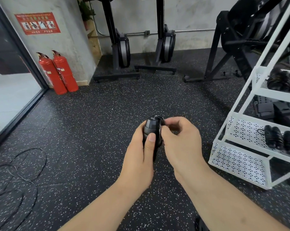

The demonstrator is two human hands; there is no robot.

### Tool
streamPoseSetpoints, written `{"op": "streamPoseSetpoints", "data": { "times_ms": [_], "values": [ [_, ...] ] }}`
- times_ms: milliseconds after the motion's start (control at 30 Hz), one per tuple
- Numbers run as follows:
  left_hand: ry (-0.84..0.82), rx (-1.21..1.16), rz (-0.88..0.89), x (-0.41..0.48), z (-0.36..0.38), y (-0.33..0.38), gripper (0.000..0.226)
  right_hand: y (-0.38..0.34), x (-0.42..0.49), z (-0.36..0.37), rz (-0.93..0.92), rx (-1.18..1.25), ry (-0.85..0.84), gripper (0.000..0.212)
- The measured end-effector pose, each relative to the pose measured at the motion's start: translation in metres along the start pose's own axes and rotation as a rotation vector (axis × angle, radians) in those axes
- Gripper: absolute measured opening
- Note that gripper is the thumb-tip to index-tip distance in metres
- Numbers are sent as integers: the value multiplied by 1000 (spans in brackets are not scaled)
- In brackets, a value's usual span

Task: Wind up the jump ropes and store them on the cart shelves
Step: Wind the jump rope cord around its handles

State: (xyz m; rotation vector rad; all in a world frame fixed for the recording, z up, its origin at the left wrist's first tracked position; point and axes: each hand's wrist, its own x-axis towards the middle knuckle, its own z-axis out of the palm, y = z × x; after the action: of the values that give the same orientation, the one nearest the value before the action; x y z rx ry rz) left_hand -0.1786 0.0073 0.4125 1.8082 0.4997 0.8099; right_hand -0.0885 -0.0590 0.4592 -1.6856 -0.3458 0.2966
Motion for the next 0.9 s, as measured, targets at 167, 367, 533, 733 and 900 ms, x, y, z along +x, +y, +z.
{"op": "streamPoseSetpoints", "data": {
  "times_ms": [167,367,533,733,900],
  "values": [
    [-3,24,-30,1,3,-1,38,2,4,-2,97,153,-6,16],
    [23,-91,-104,4,11,-5,37,2,3,5,104,153,-49,12],
    [16,-141,-89,2,11,-3,35,1,3,5,-8,-29,-29,11],
    [12,-125,-48,5,5,-2,38,0,1,1,-30,-45,-59,17],
    [67,-123,-59,6,5,-2,42,0,-2,0,-163,-140,-78,17]
  ]
}}
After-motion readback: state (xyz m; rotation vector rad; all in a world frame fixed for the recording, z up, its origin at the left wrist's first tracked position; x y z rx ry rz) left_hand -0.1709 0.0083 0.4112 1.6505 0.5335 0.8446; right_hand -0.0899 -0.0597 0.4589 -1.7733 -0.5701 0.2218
